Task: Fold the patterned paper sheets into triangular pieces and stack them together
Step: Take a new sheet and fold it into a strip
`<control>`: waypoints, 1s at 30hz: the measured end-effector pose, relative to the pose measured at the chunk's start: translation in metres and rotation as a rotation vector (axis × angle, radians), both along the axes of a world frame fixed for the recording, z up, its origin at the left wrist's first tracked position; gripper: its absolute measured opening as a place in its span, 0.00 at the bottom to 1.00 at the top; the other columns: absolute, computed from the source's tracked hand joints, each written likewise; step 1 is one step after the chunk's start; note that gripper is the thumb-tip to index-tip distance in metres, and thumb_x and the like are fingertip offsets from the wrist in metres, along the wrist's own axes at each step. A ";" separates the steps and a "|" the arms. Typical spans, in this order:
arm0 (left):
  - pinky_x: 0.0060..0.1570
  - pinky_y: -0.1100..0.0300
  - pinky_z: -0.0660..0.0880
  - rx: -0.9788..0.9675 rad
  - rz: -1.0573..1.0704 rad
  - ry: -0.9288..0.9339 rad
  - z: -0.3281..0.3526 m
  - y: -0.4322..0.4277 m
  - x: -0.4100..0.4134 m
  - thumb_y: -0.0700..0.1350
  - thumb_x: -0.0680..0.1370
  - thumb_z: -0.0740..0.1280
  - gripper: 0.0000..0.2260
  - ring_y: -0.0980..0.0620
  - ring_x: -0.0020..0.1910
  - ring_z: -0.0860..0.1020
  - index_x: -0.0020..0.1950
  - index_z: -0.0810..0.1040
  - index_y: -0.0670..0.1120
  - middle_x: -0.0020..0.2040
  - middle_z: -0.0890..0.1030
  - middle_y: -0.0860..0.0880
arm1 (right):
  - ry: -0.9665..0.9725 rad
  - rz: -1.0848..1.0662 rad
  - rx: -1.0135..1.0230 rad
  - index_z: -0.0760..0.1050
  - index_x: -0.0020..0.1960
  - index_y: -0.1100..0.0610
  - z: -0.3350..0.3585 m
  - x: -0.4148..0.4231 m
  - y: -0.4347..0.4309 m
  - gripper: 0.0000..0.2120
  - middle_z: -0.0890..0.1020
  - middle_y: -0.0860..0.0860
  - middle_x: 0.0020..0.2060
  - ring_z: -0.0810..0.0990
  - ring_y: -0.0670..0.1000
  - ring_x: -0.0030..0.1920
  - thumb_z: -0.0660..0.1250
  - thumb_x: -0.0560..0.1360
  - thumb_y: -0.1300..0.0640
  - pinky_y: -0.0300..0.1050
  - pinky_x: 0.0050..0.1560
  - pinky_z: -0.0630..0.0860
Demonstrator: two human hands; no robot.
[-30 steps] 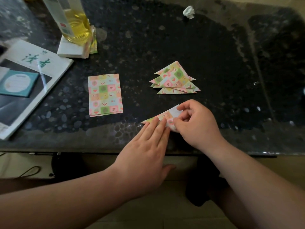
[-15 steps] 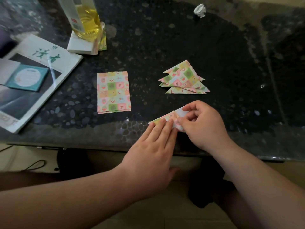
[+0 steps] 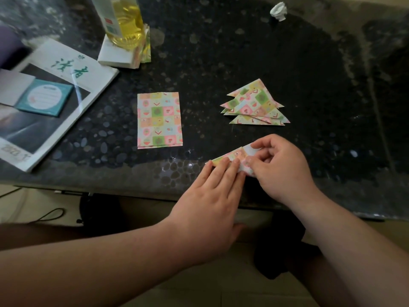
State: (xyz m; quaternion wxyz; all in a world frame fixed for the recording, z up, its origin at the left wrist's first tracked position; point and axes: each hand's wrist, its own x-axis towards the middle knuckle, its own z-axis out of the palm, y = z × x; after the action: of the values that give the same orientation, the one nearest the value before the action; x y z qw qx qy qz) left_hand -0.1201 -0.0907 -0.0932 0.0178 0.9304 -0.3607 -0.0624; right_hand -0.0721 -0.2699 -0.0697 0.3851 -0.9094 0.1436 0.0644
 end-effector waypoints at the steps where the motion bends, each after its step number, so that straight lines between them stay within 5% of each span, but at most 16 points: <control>1: 0.78 0.38 0.56 0.001 -0.001 0.004 0.000 0.000 0.000 0.66 0.79 0.59 0.42 0.38 0.82 0.52 0.81 0.56 0.37 0.82 0.56 0.37 | 0.001 -0.001 0.001 0.78 0.52 0.47 0.000 0.000 0.000 0.11 0.82 0.45 0.36 0.79 0.43 0.35 0.75 0.75 0.59 0.40 0.39 0.74; 8: 0.78 0.38 0.57 -0.021 0.003 0.016 0.000 -0.001 0.000 0.66 0.78 0.60 0.42 0.37 0.82 0.53 0.81 0.58 0.37 0.81 0.57 0.36 | -0.003 -0.003 0.015 0.77 0.50 0.46 0.000 0.000 -0.001 0.11 0.82 0.45 0.35 0.78 0.38 0.33 0.74 0.75 0.60 0.38 0.38 0.73; 13: 0.80 0.40 0.49 -0.038 -0.006 0.026 -0.001 -0.002 0.000 0.65 0.80 0.56 0.42 0.38 0.82 0.46 0.81 0.48 0.38 0.83 0.50 0.37 | -0.006 -0.006 -0.001 0.77 0.50 0.45 0.001 0.000 0.000 0.12 0.82 0.46 0.36 0.80 0.42 0.34 0.73 0.76 0.60 0.41 0.40 0.77; 17: 0.79 0.40 0.53 -0.024 -0.004 0.027 0.000 -0.002 0.001 0.65 0.79 0.58 0.42 0.38 0.82 0.50 0.81 0.55 0.37 0.82 0.54 0.36 | 0.002 -0.004 -0.009 0.77 0.51 0.46 0.002 0.001 0.001 0.11 0.82 0.45 0.36 0.80 0.44 0.36 0.73 0.76 0.60 0.41 0.40 0.78; 30: 0.78 0.37 0.55 0.005 0.015 0.034 0.003 -0.006 0.001 0.66 0.79 0.59 0.43 0.36 0.82 0.52 0.81 0.51 0.37 0.82 0.55 0.36 | -0.003 0.007 -0.010 0.77 0.50 0.46 0.000 0.001 -0.002 0.10 0.82 0.46 0.37 0.81 0.45 0.37 0.73 0.76 0.60 0.47 0.43 0.82</control>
State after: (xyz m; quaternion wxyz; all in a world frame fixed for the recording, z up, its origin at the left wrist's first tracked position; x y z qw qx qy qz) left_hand -0.1192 -0.0963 -0.0905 0.0221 0.9320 -0.3532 -0.0790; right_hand -0.0710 -0.2715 -0.0694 0.3806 -0.9118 0.1403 0.0638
